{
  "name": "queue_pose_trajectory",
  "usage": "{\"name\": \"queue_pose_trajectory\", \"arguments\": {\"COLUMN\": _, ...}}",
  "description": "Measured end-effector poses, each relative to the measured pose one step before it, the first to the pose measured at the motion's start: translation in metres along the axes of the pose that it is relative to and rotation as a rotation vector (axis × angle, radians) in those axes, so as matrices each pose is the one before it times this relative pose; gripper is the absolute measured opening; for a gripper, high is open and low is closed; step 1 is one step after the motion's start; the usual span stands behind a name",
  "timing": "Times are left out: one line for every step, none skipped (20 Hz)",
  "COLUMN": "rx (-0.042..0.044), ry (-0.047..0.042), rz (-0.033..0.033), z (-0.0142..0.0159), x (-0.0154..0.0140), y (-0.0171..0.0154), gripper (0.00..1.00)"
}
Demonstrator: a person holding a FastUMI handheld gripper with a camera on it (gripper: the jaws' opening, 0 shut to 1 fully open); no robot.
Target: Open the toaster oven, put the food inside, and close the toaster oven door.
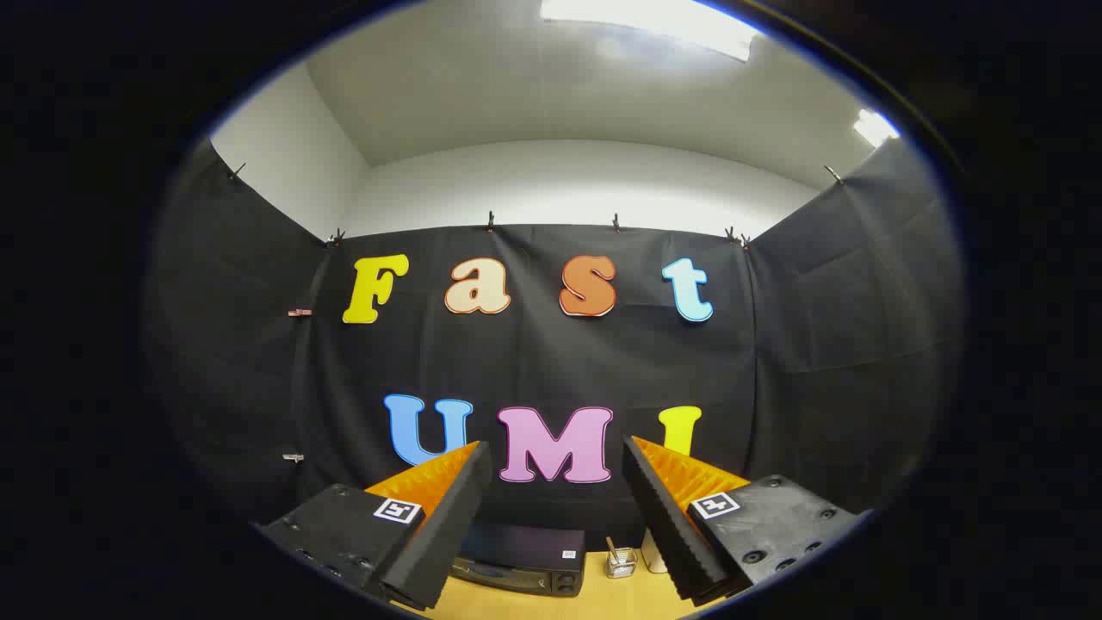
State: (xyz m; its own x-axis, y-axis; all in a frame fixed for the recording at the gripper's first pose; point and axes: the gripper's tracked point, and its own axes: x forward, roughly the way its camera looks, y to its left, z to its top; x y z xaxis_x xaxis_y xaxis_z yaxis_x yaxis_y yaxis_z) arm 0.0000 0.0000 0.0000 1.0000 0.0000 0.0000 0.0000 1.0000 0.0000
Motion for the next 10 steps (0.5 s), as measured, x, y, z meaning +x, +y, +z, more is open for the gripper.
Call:
{"name": "queue_pose_trajectory", "arguments": {"rx": -0.00653, "ry": -0.00788, "rz": -0.00346, "z": 0.00224, "x": -0.00054, "y": -0.00074, "gripper": 0.97}}
{"name": "queue_pose_trajectory", "arguments": {"rx": -0.00578, "ry": -0.00590, "rz": -0.00273, "z": 0.00123, "x": -0.00019, "y": -0.00055, "gripper": 0.97}}
{"name": "queue_pose_trajectory", "arguments": {"rx": -0.00279, "ry": -0.00528, "rz": -0.00221, "z": 0.00052, "x": -0.00019, "y": -0.00004, "gripper": 0.97}}
{"name": "queue_pose_trajectory", "arguments": {"rx": -0.00051, "ry": -0.00312, "rz": -0.00001, "z": 0.00087, "x": 0.00013, "y": -0.00019, "gripper": 0.97}}
{"name": "queue_pose_trajectory", "arguments": {"rx": -0.00015, "ry": -0.00262, "rz": -0.00221, "z": 0.00050, "x": -0.00095, "y": -0.00047, "gripper": 0.97}}
{"name": "queue_pose_trajectory", "arguments": {"rx": -0.00043, "ry": -0.00063, "rz": -0.00449, "z": -0.00047, "x": 0.00029, "y": -0.00186, "gripper": 0.97}}
{"name": "queue_pose_trajectory", "arguments": {"rx": -0.00220, "ry": -0.00099, "rz": -0.00517, "z": 0.00026, "x": 0.00105, "y": -0.00232, "gripper": 0.97}}
{"name": "queue_pose_trajectory", "arguments": {"rx": -0.00450, "ry": 0.00033, "rz": -0.00738, "z": -0.00049, "x": 0.00011, "y": -0.00229, "gripper": 0.97}}
{"name": "queue_pose_trajectory", "arguments": {"rx": -0.00476, "ry": 0.00038, "rz": -0.00601, "z": 0.00005, "x": -0.00106, "y": -0.00130, "gripper": 0.97}}
{"name": "queue_pose_trajectory", "arguments": {"rx": -0.00182, "ry": -0.00027, "rz": -0.00253, "z": -0.00084, "x": -0.00089, "y": -0.00050, "gripper": 0.97}}
